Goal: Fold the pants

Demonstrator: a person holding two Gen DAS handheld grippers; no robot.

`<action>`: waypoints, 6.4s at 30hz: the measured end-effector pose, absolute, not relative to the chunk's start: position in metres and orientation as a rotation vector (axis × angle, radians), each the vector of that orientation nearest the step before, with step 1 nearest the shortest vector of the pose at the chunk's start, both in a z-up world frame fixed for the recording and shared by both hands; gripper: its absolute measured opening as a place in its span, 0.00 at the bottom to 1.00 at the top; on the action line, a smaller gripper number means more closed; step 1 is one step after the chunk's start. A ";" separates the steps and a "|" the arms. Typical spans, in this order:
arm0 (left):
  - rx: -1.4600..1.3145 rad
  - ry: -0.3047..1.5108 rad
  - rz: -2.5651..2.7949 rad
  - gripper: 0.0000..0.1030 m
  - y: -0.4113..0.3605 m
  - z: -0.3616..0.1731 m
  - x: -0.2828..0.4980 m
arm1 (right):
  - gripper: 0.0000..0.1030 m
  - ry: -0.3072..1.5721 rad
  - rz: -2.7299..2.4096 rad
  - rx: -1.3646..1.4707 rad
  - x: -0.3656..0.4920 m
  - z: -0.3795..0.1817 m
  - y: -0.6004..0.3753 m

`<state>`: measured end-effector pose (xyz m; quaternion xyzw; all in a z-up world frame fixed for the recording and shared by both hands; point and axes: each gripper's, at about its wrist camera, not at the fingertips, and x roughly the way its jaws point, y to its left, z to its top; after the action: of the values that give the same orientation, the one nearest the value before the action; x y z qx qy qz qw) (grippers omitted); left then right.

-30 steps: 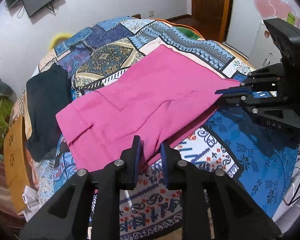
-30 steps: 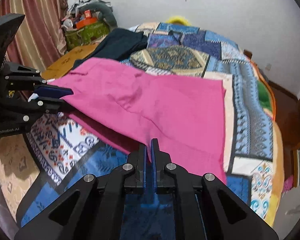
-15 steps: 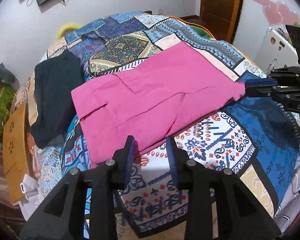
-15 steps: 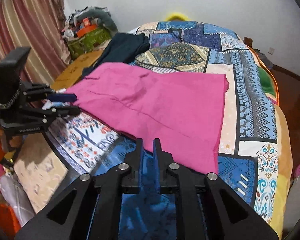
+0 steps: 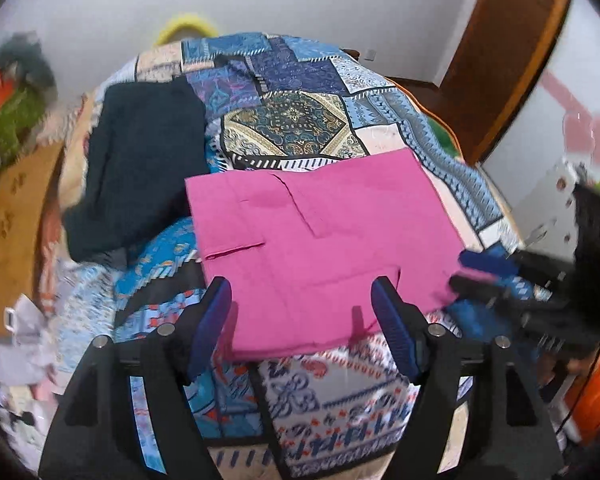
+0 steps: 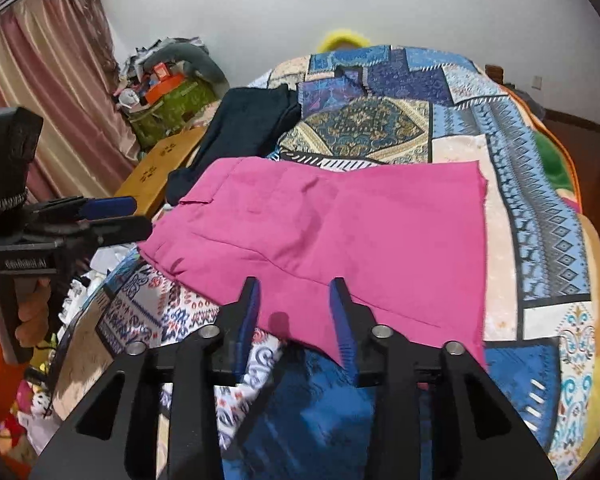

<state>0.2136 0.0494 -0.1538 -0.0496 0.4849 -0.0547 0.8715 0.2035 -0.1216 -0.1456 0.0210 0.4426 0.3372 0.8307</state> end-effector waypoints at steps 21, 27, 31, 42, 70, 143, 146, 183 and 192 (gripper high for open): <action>-0.027 1.065 -0.068 0.78 0.078 -0.204 0.206 | 0.51 1.088 0.603 0.032 0.211 -0.192 -0.165; -0.073 1.067 -0.080 0.78 0.083 -0.206 0.203 | 0.51 1.095 0.539 0.005 0.205 -0.194 -0.189; -0.039 1.061 -0.071 0.78 0.079 -0.203 0.203 | 0.49 1.088 0.511 -0.004 0.202 -0.194 -0.198; -0.053 1.040 -0.009 0.77 0.097 -0.177 0.223 | 0.51 1.001 0.466 -0.006 0.213 -0.160 -0.207; -0.140 1.163 -0.025 0.53 0.131 -0.232 0.354 | 0.51 1.023 0.474 0.021 0.393 -0.198 -0.184; 0.088 1.127 -0.013 0.90 0.096 -0.210 0.279 | 0.78 1.227 0.692 -0.057 0.282 -0.207 -0.152; 0.090 1.119 -0.016 0.91 0.099 -0.208 0.268 | 0.78 1.209 0.658 -0.070 0.271 -0.205 -0.162; -0.340 1.123 -0.100 0.91 0.069 -0.191 0.188 | 0.78 0.978 0.685 -0.137 0.223 -0.176 -0.107; -0.561 1.109 -0.184 0.87 0.083 -0.206 0.214 | 0.78 1.013 0.698 -0.104 0.224 -0.181 -0.110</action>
<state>0.2139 0.0830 -0.2058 -0.2626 0.5185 -0.0859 0.8092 0.2239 -0.1097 -0.1807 -0.0489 0.4750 0.3273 0.8154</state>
